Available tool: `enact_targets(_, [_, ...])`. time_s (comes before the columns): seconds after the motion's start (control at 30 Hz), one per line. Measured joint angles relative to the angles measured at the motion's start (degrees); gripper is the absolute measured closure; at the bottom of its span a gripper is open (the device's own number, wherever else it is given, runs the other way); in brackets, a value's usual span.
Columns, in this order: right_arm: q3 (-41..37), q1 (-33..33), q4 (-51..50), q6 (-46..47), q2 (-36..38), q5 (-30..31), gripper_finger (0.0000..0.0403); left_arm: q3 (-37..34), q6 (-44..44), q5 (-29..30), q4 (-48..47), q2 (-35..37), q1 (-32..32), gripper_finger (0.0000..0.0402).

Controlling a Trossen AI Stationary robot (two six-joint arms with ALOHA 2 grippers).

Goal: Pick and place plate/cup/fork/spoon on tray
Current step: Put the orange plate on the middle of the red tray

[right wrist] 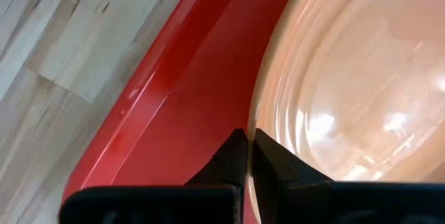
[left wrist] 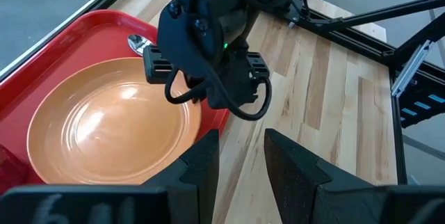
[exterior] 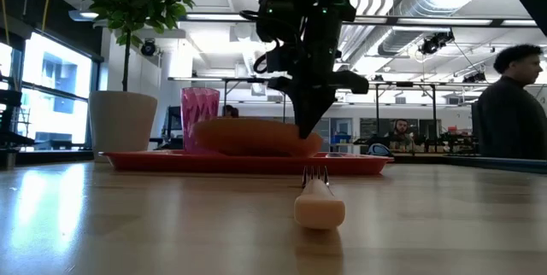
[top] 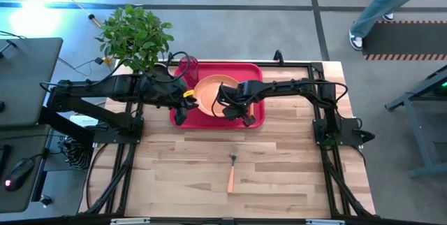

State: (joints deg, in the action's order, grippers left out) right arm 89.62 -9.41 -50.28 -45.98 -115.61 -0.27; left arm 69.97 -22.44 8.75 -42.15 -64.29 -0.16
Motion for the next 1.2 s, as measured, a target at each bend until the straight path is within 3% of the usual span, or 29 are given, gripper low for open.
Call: enact_targets(1.2, [0.00,0.07,1.70,0.63,0.00,-0.22,0.0391,0.00,0.04,-0.02,-0.02,0.00,0.00,0.0298])
